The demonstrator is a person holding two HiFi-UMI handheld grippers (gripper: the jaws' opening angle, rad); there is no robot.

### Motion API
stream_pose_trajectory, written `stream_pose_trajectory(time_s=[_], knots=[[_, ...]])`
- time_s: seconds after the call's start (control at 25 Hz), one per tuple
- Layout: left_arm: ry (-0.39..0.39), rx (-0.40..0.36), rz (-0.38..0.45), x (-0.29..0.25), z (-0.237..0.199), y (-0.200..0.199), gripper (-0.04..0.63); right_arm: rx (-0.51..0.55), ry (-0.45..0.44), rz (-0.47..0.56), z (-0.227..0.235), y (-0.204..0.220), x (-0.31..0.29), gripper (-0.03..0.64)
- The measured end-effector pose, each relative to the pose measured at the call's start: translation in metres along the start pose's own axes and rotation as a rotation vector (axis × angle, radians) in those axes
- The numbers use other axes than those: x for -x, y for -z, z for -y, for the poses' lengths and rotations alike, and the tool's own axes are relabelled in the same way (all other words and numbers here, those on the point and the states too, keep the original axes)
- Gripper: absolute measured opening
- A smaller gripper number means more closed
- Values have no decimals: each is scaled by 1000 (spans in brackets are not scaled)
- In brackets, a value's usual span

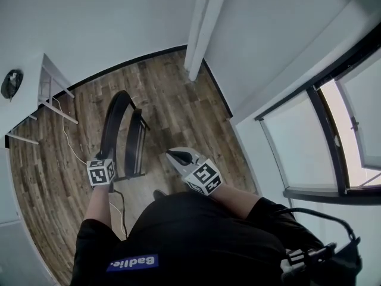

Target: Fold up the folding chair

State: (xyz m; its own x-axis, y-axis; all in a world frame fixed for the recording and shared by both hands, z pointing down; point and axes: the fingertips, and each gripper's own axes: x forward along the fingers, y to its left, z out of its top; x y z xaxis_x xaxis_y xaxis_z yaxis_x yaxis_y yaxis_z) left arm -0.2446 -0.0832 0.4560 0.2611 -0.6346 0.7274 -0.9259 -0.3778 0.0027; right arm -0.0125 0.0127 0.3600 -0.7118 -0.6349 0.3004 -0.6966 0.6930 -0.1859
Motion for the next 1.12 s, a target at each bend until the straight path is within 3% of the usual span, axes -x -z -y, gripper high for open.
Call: stream_pose_trajectory(time_s=[1.12], knots=[[-30,-19,-1,0,-8,1,67,-5,-24,-35,0,9,-5,2]])
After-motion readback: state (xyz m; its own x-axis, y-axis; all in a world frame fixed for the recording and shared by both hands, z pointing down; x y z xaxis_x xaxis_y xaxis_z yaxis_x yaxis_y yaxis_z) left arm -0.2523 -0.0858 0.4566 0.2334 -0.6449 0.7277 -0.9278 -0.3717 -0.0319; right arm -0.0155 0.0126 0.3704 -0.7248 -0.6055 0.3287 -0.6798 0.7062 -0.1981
